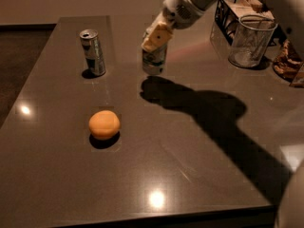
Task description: Move 7up can near redbull can
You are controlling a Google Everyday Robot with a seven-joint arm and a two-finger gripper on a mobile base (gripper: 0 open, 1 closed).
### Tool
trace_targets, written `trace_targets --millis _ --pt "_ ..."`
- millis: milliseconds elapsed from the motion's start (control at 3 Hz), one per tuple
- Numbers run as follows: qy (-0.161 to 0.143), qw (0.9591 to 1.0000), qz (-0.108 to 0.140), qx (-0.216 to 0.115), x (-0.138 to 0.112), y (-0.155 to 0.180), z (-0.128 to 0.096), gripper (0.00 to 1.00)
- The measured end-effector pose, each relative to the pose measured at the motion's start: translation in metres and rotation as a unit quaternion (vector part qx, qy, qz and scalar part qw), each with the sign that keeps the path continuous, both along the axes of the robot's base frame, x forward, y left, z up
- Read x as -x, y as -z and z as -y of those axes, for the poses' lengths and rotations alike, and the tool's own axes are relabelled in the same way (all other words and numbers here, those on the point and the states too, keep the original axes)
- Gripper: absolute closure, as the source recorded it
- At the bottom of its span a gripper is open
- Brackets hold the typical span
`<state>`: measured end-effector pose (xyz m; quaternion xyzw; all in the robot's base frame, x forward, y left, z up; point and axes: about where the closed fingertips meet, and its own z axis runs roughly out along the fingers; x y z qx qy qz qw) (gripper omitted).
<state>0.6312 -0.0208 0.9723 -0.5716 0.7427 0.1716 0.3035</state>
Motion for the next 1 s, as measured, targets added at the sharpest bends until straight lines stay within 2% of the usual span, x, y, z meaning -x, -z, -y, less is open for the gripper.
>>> trace_targets --millis 333,1000 --pt "-0.020 0.9997 -0.008 -0.006 -0.005 0.002 -0.033 1.00" --pt "-0.024 0.9995 -0.023 0.004 -0.019 0.022 -0.090 1.00"
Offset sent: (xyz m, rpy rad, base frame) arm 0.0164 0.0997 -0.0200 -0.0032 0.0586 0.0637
